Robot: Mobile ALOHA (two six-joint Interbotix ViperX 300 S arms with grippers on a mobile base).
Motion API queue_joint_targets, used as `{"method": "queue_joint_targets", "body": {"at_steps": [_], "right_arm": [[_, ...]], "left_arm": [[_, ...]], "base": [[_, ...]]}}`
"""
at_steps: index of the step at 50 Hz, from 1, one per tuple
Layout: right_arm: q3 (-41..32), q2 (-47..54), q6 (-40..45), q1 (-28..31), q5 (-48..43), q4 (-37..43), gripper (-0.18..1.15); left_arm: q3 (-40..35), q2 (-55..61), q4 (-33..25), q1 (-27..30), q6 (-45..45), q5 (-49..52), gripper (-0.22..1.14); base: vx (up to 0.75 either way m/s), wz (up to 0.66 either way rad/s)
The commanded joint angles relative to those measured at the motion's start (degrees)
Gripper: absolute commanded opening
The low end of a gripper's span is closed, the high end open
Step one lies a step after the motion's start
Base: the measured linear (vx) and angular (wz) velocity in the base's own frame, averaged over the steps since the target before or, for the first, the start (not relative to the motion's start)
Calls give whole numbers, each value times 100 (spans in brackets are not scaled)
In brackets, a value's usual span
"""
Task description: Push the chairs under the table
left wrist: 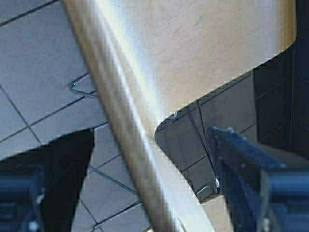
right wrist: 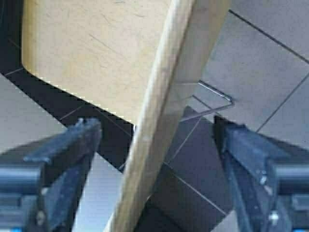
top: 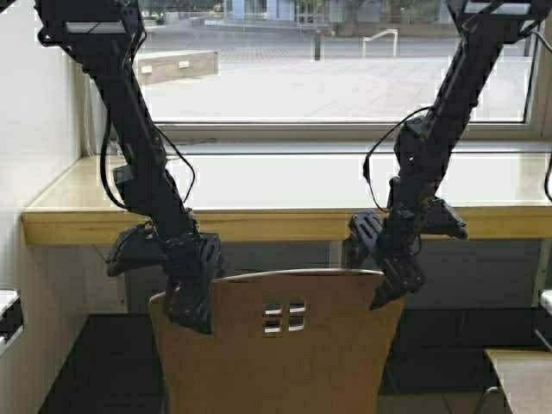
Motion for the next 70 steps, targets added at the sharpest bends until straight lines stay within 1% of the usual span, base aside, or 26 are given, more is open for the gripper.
{"method": "queue_joint_targets", "body": {"at_steps": [1,7,13,20,24,27,29,31,37,39,40,41,44,46,48,54,70], "right_arm": [[-88,105,18,246,-53,167,101],[-290,422,-18,422,-53,545,101],[-510,615,-18,457,-35,545,101],[-571,642,-18,457,-44,545,100],[-571,633,-18,457,-53,545,95],[-563,624,-18,457,-53,536,83],[-545,606,-26,457,-53,545,72],[-536,589,-26,457,-44,545,58],[-396,501,-35,457,-9,527,15],[-343,457,-26,457,-18,527,4],[-308,448,-35,448,-9,527,0],[-290,431,-26,448,-9,527,-2],[-220,378,-35,448,0,527,0],[-176,360,-35,457,0,527,3],[-123,343,-35,457,0,527,5],[-105,343,-35,492,9,527,5],[62,343,-53,527,237,519,5]], "left_arm": [[-18,-141,-18,-9,0,-26,100],[18,-158,-18,-9,0,-26,100],[35,-158,-18,26,0,-18,100],[9,-132,-18,35,9,-26,99],[9,-123,-18,44,9,-35,95],[9,-123,-18,35,0,-35,88],[9,-123,-18,35,0,-35,81],[18,-114,-18,35,0,-35,73],[44,-105,-18,35,0,-35,39],[53,-114,-26,35,-9,-26,28],[62,-114,-35,35,-9,-18,20],[70,-114,-53,35,-18,-18,15],[79,-132,-105,35,-18,-9,3],[79,-132,-158,35,-18,-9,0],[88,-158,-202,35,-18,9,0],[53,-158,-290,62,0,18,4],[53,-158,-334,62,26,18,4]], "base": [[0,0],[0,0],[0,0],[0,0],[1,0],[1,0],[2,1],[2,1],[2,2],[4,4],[4,3],[4,2],[5,1],[6,3],[7,4],[9,7],[17,5]]}}
